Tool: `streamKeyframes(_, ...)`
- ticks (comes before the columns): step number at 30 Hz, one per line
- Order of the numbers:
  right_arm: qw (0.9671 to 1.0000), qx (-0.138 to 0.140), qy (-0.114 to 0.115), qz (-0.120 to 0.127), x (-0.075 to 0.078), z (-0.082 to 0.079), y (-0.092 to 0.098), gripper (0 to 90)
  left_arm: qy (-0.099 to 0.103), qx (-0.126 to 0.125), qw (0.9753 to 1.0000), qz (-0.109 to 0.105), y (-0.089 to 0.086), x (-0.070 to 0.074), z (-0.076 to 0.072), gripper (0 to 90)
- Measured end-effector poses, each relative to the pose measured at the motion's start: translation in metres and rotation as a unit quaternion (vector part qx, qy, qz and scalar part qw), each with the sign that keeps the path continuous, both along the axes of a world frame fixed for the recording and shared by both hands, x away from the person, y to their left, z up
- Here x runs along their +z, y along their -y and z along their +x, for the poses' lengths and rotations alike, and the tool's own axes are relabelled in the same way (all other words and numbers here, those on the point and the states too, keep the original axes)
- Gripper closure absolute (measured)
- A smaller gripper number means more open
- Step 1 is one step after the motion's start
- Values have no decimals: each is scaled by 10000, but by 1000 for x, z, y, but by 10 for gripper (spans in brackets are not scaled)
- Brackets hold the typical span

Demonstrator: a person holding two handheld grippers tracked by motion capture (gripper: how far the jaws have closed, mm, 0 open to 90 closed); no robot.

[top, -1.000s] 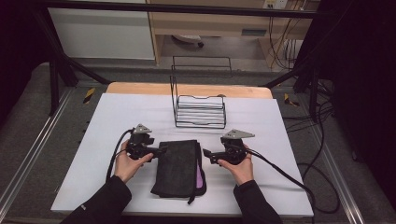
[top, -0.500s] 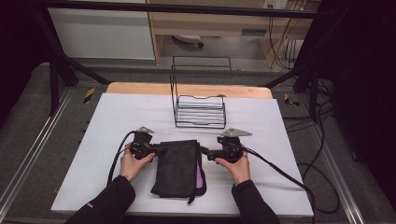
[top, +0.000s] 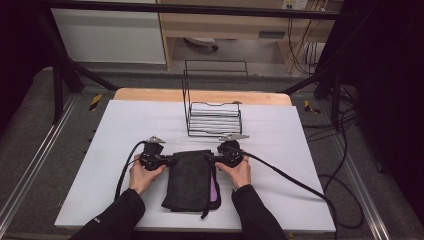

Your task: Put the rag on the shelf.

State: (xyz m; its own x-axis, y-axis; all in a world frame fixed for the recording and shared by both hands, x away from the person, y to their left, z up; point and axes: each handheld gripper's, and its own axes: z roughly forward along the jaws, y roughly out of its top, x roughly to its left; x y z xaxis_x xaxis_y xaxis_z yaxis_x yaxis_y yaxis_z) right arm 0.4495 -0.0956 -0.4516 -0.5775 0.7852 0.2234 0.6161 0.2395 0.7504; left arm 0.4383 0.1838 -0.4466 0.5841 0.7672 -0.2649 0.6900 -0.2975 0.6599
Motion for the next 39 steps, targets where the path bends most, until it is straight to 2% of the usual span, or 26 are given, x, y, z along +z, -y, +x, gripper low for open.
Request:
streamKeyframes(2, 9999, 48, -97, -69, -3, 1, -1, 426, 64, -18, 9999, 75, 1, 1, -1, 783)
streamKeyframes(3, 9999, 65, -142, -54, -4, 1, -1, 447, 64, -18, 9999, 75, 1, 1, -1, 785)
streamKeyframes(5, 9996, 150, -226, 58, -4, 0, -2, 551, 97, -50, 9999, 132, 2, 2, -2, 793)
streamKeyframes(6, 9993, 184, -310, 117, -4, 0, -2, 591, 95, -44, 9999, 129, 2, 2, -1, 798)
streamKeyframes(9, 9991, 184, -370, 107, -4, 0, -3, 625, 82, -55, 9999, 122, 2, 2, -1, 811)
streamKeyframes(10, 9984, 211, -497, 143, -2, 2, -3, 682, 75, -41, 9999, 108, 2, 3, -1, 814)
streamKeyframes(11, 9984, 211, -497, 143, -2, 2, -3, 682, 74, -41, 9999, 97, 2, 3, -1, 814)
streamKeyframes(12, 9980, 230, -566, 186, 0, 2, -2, 757, 75, -40, 9999, 78, 1, 4, -1, 817)
streamKeyframes(14, 9978, 270, -570, 191, 2, 2, -1, 784, 119, -34, 9999, 5, -1, 7, -2, 820)
streamKeyframes(19, 9980, 308, -466, 293, 11, -1, 2, 796, 381, -103, 9990, -224, -4, 23, -7, 821)
streamKeyframes(20, 9980, 324, -393, 360, 18, -3, 4, 798, 489, -152, 9984, -245, -4, 29, -11, 821)
streamKeyframes(23, 9980, 340, -236, 469, 28, -10, 6, 798, 579, -186, 9977, -289, -4, 35, -14, 821)
streamKeyframes(25, 9980, 348, -128, 520, 33, -15, 8, 799, 717, -223, 9966, -340, -5, 44, -18, 821)
streamKeyframes(26, 9980, 348, -128, 520, 33, -15, 8, 799, 717, -223, 9966, -340, -5, 44, -18, 821)
streamKeyframes(27, 9977, 351, -2, 579, 37, -20, 9, 800, 788, -229, 9959, -386, -6, 49, -21, 821)
streamKeyframes(29, 9974, 346, 89, 629, 40, -23, 9, 801, 831, -238, 9955, -392, -6, 51, -23, 821)
streamKeyframes(31, 9968, 341, 175, 704, 45, -26, 10, 803, 932, -237, 9940, -521, -6, 55, -28, 821)
streamKeyframes(32, 9965, 335, 207, 732, 47, -28, 11, 804, 932, -237, 9940, -521, -6, 55, -28, 821)
streamKeyframes(34, 9961, 333, 261, 773, 50, -30, 12, 805, 1046, -226, 9926, -582, -8, 59, -31, 821)
streamKeyframes(35, 9955, 329, 382, 800, 55, -34, 13, 806, 1120, -215, 9913, -659, -8, 63, -34, 821)
streamKeyframes(36, 9955, 329, 382, 800, 55, -34, 13, 806, 1120, -215, 9913, -659, -8, 63, -34, 821)
streamKeyframes(37, 9947, 322, 504, 842, 61, -38, 14, 807, 1188, -217, 9903, -692, -9, 67, -36, 821)
streamKeyframes(39, 9935, 324, 593, 911, 66, -41, 15, 807, 1339, -227, 9878, -756, -9, 75, -41, 821)
